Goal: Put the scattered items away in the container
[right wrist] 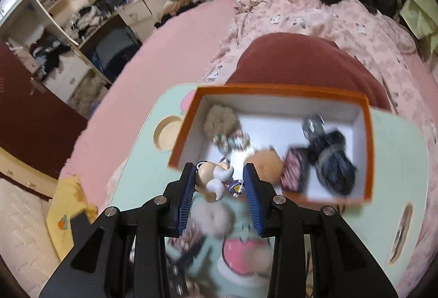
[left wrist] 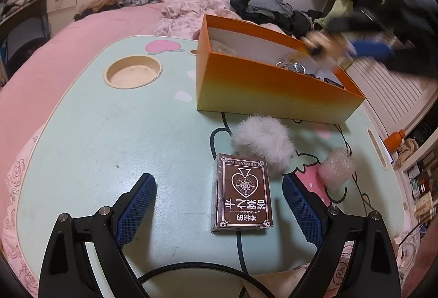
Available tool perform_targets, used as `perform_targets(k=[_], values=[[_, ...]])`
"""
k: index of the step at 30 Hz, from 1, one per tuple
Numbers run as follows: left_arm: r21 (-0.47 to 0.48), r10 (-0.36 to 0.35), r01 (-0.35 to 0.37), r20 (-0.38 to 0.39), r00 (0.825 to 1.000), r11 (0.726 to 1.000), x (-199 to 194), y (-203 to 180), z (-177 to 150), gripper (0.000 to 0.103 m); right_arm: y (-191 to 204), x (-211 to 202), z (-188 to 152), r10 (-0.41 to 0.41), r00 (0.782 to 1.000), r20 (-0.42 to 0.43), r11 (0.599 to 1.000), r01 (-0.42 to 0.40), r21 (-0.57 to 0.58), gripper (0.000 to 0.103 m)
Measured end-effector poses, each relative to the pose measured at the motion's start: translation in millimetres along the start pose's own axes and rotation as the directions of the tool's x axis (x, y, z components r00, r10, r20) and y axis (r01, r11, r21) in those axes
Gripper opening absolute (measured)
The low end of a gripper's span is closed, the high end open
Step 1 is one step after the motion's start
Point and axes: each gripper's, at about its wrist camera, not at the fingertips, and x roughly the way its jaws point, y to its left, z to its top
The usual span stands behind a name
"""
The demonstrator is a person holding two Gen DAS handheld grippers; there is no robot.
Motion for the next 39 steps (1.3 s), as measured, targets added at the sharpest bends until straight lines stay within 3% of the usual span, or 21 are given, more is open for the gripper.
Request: perform_targets(k=[7, 15, 18, 22, 25, 28, 29, 30, 31, 32, 35, 37, 39], values=[[0.008, 0.011, -0.011, -0.005, 1.0, 1.0, 1, -2, 0, 0.094, -38, 25, -53, 0.057, 0.998, -0.019, 0.993, -0.055, 0.101, 0.037], [0.01, 0.011, -0.011, -0.008, 1.0, 1.0, 2, -2, 0, 0.094, -53, 52, -69, 0.121, 0.992, -0.031, 0.982, -0.115, 0.153, 0.038], [0.002, 0.015, -0.015, 0.01, 1.0, 1.0, -3, -1, 1, 0.094, -51, 42, -71, 0.128, 0.991, 0.031, 0.979, -0.131, 0.156, 0.038], [0.044, 0.029, -0.034, 0.112, 0.993, 0.998, -26, -9, 9, 0.094, -43, 11, -81, 0.069, 0.985, 0.161, 0.991, -0.086, 0.104, 0.04], [0.094, 0.032, -0.049, 0.179, 0.983, 0.994, -44, -20, 33, 0.094, -35, -2, -95, 0.013, 0.975, 0.222, 0.996, -0.033, 0.083, 0.04], [0.113, -0.046, 0.022, 0.212, 0.976, 0.993, -59, -28, 72, 0.093, -33, -3, -111, 0.062, 0.969, 0.238, 0.989, -0.091, 0.114, 0.04], [0.112, -0.086, 0.066, 0.193, 0.977, 0.992, -58, -31, 90, 0.09, -31, -2, -117, 0.089, 0.967, 0.24, 0.986, -0.12, 0.118, 0.04], [0.111, -0.108, 0.091, 0.166, 0.98, 0.99, -55, -34, 105, 0.081, -28, 0, -122, 0.097, 0.965, 0.242, 0.985, -0.128, 0.114, 0.04], [0.116, -0.112, 0.098, 0.128, 0.985, 0.988, -47, -38, 121, 0.07, -22, 3, -125, 0.094, 0.966, 0.24, 0.988, -0.121, 0.098, 0.04], [0.122, -0.103, 0.091, 0.099, 0.99, 0.988, -40, -41, 132, 0.065, -17, 5, -127, 0.088, 0.968, 0.235, 0.991, -0.11, 0.081, 0.04], [0.176, -0.004, 0.01, -0.034, 0.999, 0.984, 3, -55, 162, 0.045, -5, 18, -132, 0.093, 0.978, 0.187, 0.994, -0.101, 0.034, 0.04], [0.201, 0.101, -0.082, -0.086, 0.991, 0.976, 33, -59, 171, 0.029, -4, 23, -134, 0.11, 0.979, 0.169, 0.993, -0.117, 0.031, 0.04], [0.207, 0.144, -0.118, -0.117, 0.983, 0.971, 53, -60, 174, 0.024, -6, 24, -137, 0.116, 0.98, 0.163, 0.992, -0.124, 0.038, 0.04]])
